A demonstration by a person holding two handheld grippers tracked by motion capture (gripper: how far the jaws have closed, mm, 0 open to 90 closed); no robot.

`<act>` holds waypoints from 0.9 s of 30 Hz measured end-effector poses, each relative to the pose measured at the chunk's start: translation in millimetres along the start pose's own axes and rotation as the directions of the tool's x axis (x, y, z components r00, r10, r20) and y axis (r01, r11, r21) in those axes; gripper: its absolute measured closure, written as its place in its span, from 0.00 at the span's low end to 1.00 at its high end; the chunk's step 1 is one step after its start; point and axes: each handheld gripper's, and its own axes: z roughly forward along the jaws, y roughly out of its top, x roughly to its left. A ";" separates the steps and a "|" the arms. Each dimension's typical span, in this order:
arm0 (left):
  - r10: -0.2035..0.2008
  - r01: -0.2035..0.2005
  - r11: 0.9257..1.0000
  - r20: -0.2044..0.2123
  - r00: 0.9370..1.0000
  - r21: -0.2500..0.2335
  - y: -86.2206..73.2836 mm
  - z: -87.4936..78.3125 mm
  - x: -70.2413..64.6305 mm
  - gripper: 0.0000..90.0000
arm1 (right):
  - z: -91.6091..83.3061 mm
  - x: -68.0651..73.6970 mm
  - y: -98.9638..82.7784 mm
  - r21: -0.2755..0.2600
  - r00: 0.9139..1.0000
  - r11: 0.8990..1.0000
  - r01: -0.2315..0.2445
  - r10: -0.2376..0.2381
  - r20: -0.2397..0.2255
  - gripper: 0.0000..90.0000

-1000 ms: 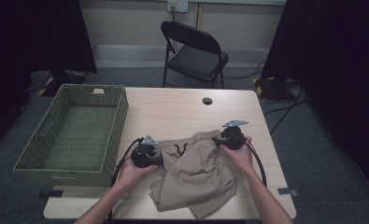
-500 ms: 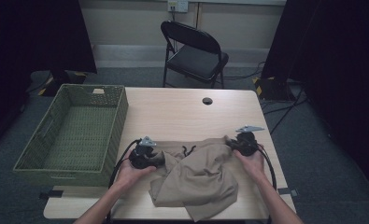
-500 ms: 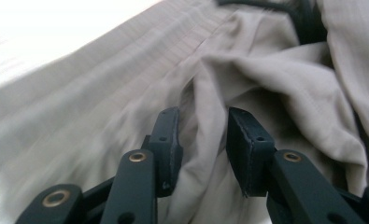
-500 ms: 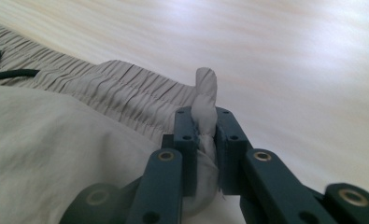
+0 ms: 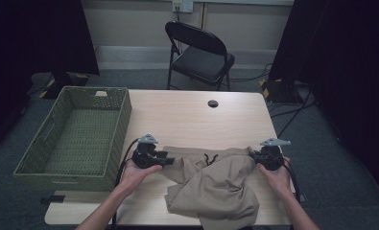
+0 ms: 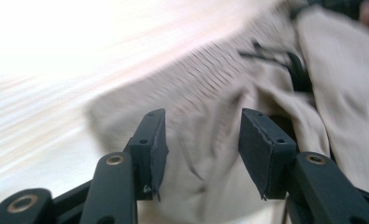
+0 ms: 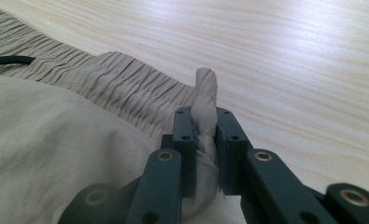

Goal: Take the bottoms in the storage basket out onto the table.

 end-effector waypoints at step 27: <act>0.012 0.000 0.992 -0.102 0.995 0.125 -6.2 23.1 17.0 0.67 | -0.7 1.5 -5.9 -0.008 0.999 1.000 -0.028 0.027 -0.033 0.88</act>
